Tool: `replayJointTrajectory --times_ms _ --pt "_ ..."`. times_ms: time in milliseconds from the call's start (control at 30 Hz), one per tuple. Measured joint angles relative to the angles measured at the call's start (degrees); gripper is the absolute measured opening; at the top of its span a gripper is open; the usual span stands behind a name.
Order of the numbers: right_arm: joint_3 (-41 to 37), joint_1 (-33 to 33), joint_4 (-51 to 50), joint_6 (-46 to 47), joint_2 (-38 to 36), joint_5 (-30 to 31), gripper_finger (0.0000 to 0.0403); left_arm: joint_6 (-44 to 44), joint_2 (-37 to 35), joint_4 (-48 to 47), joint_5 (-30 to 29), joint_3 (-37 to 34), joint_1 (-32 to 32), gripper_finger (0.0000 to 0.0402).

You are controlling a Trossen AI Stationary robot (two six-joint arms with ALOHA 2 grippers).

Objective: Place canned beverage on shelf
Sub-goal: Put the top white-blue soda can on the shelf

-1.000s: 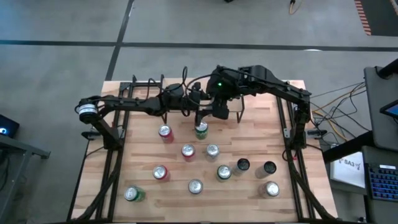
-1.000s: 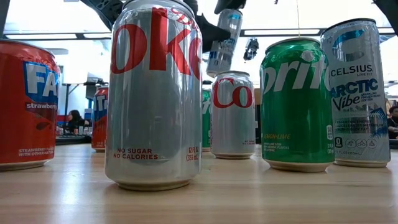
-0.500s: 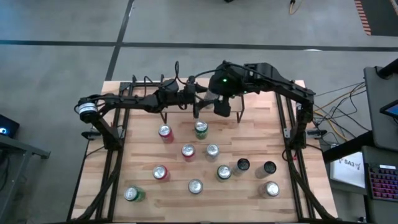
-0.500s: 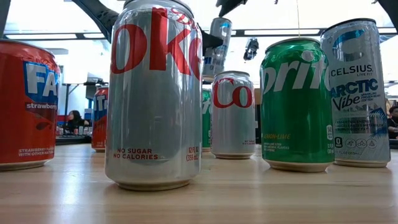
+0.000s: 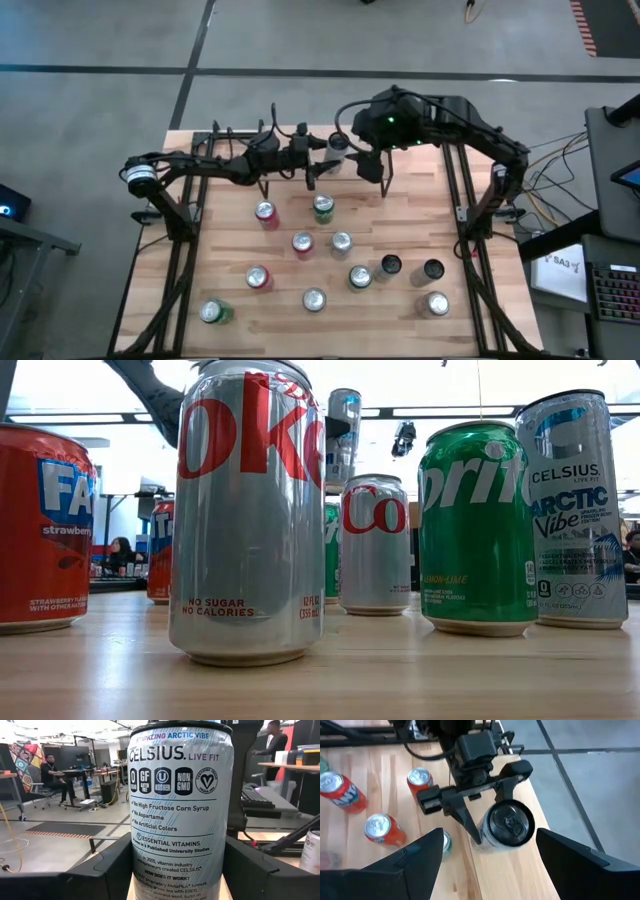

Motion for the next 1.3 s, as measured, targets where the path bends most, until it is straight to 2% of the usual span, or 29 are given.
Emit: replayJointTrajectory --times_ms 100,200,533,667,1100,1300 --pt "-3.95 0.37 2.69 0.0 -1.6 0.0 0.0306 0.0 -0.02 -0.07 -1.72 -0.71 -0.01 0.0235" --pt "-11.37 0.4 9.28 -0.22 -4.16 0.03 0.0303 0.11 -0.02 -0.33 -2.02 -1.22 0.0 0.0235" --pt "-44.92 -1.23 47.43 -6.63 -17.67 0.76 0.0292 -0.02 -0.02 0.54 -2.0 -2.02 -0.04 0.0236" --pt "-55.67 -2.89 60.64 -7.24 -20.84 0.69 0.0299 -0.04 -0.02 1.03 -2.0 -2.02 -0.04 0.0236" --pt "-77.27 -5.3 86.3 -5.44 -30.79 0.08 0.0324 -1.31 -0.02 2.03 -2.0 -2.04 -0.04 0.0236" --pt "-85.93 -6.0 100.03 -1.73 -29.83 -0.16 0.0324 -1.7 -0.02 2.67 -2.0 -2.02 -0.11 0.0236"
